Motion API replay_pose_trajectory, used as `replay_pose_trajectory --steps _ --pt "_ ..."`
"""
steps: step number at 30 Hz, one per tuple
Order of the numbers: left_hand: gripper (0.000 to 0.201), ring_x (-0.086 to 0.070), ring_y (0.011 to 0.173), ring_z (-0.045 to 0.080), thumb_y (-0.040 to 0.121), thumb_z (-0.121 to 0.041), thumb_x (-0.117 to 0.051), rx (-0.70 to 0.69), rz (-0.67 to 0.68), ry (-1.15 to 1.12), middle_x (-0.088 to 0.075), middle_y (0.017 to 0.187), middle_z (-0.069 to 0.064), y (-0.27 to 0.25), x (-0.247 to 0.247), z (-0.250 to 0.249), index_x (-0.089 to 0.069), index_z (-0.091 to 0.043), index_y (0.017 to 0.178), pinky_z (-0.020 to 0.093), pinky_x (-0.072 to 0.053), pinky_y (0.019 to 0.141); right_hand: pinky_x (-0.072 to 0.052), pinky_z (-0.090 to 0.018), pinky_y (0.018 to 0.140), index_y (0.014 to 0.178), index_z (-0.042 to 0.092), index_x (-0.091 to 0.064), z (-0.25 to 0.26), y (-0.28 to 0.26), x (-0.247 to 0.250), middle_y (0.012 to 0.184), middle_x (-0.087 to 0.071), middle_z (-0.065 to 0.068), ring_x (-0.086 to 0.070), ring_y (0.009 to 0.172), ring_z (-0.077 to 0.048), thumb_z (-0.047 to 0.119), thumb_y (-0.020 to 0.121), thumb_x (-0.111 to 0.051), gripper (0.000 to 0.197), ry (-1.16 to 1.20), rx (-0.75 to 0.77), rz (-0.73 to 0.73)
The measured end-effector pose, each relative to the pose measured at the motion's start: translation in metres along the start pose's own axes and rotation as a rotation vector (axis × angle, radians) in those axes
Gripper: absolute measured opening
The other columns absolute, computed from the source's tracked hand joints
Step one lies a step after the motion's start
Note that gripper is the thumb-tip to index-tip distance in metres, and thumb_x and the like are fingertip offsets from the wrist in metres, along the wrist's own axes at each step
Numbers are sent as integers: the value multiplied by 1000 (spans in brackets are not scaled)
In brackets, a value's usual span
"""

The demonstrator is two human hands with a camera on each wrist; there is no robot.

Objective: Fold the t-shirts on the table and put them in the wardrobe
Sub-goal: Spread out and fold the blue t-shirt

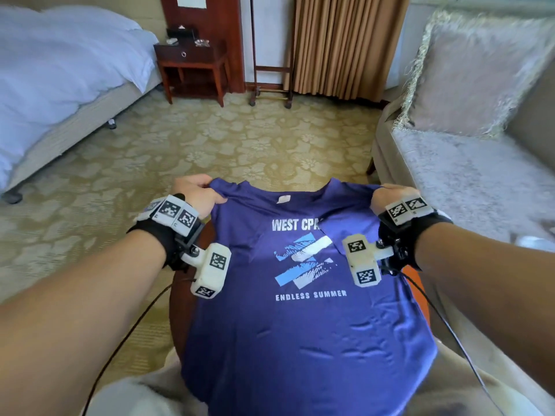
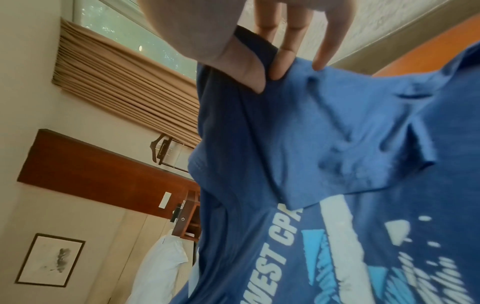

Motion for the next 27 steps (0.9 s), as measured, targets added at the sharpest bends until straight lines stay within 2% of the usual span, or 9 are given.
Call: replay_pose_trajectory --steps 4,7,9,10,14,18,22,24,27 --pt "35 -51 53 7 68 15 -73 -38 9 -5 -59 49 -11 -51 16 3 -63 -18 64 10 -40 46 -44 -19 91 122 17 -61 -24 -45 3 134 -51 0 -46 129 -13 21 93 -57 30 -303 31 78" --pt "40 -51 58 11 66 21 -68 -56 62 0 -60 46 -15 -90 17 23 -64 -18 63 12 -42 49 -45 -16 82 91 24 -60 -48 -83 -6 112 -52 7 -52 110 -7 26 91 -58 2 -360 -32 132" --pt "44 -52 59 13 62 22 -70 -73 102 60 -60 46 -16 -113 17 41 -66 -22 59 18 -42 55 -47 -16 68 104 20 -61 -72 -96 -16 110 -58 4 -58 94 -8 21 91 -58 13 -270 -99 203" --pt "47 -51 59 14 59 21 -73 -75 124 122 -59 47 -15 -123 16 52 -66 -25 55 19 -41 57 -47 -18 71 115 20 -60 -81 -95 -25 112 -60 4 -60 100 -10 23 89 -60 26 -309 -56 195" --pt "36 -63 80 18 55 -4 -90 96 336 446 -66 74 -7 -156 5 96 -67 -28 67 23 -49 75 -51 -28 88 119 27 -57 -107 -117 -58 113 -60 -1 -62 108 -26 26 74 -64 46 -488 -146 355" --pt "54 -62 103 20 46 -35 -94 215 354 656 -65 103 -5 -167 -3 108 -64 -29 91 30 -50 94 -47 -27 79 89 14 -57 -110 -113 -82 92 -56 -4 -62 101 -29 13 78 -57 12 -416 -77 339" --pt "80 -55 112 22 27 -59 -79 197 318 724 -62 115 -10 -165 -20 107 -55 -41 100 37 -44 97 -47 -28 80 112 21 -63 -85 -131 -90 106 -65 -10 -62 96 -30 26 77 -70 36 -326 17 262" --pt "76 -51 113 27 38 -61 -77 166 322 783 -59 121 -9 -166 -30 113 -54 -46 109 38 -40 90 -46 -28 80 126 16 -57 -85 -132 -99 115 -66 -11 -63 105 -30 25 78 -74 52 -260 -13 240" --pt "31 -51 109 29 68 -40 -74 57 218 735 -65 112 -8 -173 -35 105 -62 -45 96 34 -31 82 -45 -36 99 122 21 -61 -89 -132 -110 118 -64 -9 -58 115 -31 18 82 -66 40 -199 -41 192"
Point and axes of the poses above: each hand's wrist, its own y-axis towards the middle knuckle, its own x-axis out of the back of the hand, z = x × y, the point moved 5 cm from there along y, towards the middle knuckle
